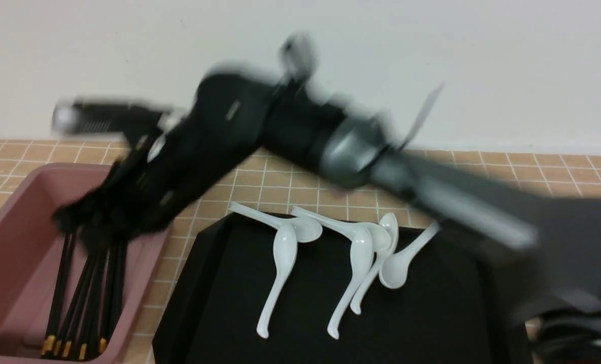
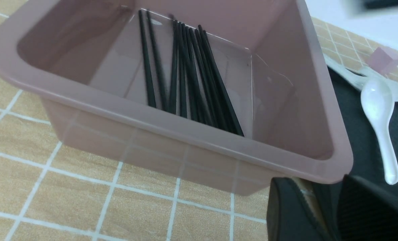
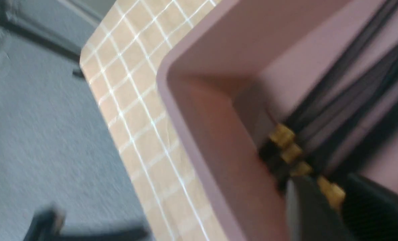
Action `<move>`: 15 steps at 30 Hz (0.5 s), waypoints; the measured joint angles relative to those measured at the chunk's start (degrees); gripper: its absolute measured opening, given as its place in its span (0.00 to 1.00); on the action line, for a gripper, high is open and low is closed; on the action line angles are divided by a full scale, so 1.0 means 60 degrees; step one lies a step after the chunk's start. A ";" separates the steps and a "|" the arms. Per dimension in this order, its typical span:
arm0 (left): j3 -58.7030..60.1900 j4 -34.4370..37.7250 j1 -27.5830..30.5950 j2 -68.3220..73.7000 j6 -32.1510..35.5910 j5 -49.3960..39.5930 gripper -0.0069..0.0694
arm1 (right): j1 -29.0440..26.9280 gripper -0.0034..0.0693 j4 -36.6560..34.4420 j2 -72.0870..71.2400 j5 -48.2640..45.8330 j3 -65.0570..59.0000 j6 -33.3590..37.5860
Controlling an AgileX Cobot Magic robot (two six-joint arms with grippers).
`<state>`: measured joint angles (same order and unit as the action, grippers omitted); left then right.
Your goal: On brown tablecloth take chopsticks from black tray and put them in box.
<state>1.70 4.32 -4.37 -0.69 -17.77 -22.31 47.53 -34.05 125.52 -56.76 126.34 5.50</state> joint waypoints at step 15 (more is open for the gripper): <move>0.0000 -0.0001 0.0000 0.0000 0.0000 0.0007 0.40 | -0.0780 0.03 0.5210 -0.8300 -0.2427 -0.3788 -0.0916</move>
<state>1.70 4.31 -4.37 -0.69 -17.77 -22.26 42.85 -2.79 75.72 -71.32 103.61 0.00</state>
